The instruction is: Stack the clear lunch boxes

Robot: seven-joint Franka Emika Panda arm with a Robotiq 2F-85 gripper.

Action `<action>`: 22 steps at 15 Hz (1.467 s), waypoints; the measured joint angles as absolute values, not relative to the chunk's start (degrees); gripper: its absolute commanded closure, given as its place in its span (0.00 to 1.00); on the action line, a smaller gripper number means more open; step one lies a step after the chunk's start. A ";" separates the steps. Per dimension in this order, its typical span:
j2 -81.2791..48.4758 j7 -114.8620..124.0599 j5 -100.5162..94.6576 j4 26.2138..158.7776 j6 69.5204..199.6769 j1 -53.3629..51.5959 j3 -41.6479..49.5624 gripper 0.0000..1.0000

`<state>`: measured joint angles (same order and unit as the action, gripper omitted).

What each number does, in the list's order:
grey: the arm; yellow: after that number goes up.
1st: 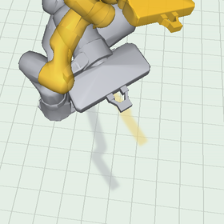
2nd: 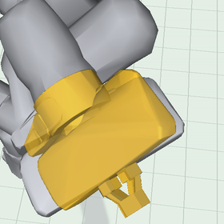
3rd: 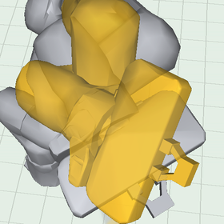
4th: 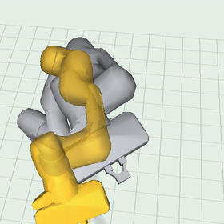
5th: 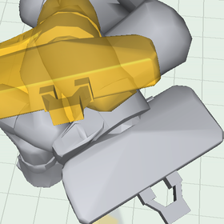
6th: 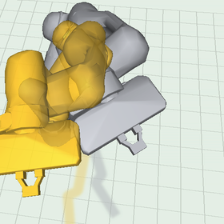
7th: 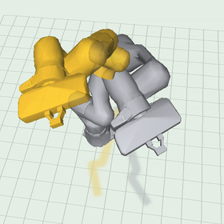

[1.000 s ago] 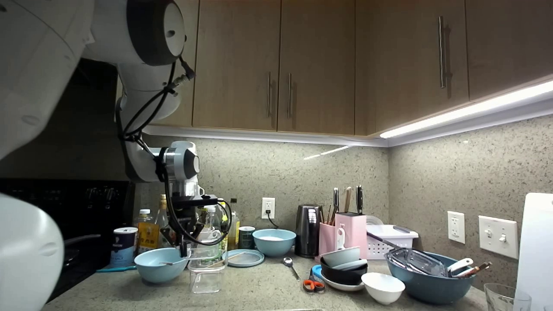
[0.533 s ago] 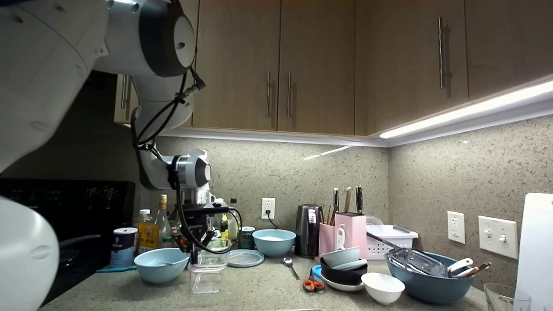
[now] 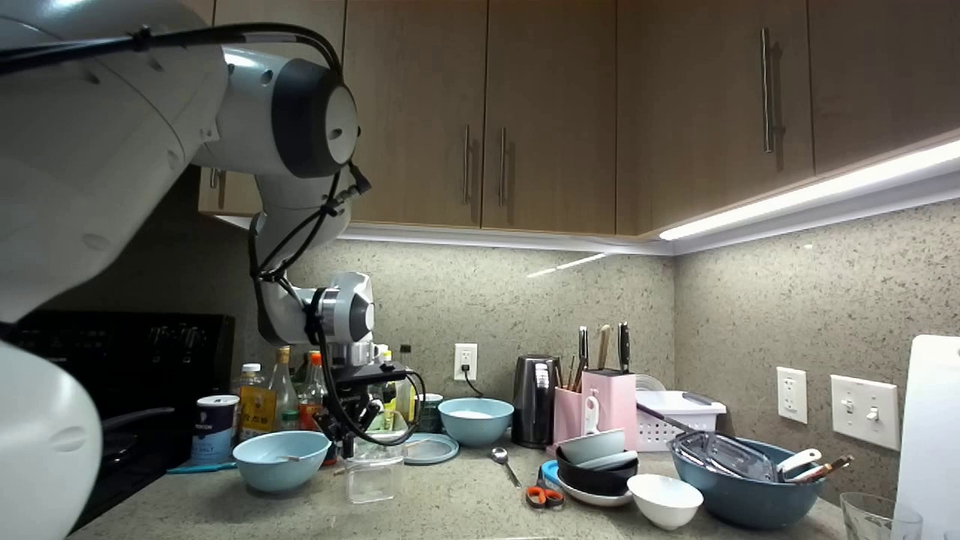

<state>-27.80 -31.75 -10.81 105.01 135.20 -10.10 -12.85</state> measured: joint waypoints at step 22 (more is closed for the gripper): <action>-17.11 -27.94 -14.14 107.49 135.99 -12.57 -13.18 0.00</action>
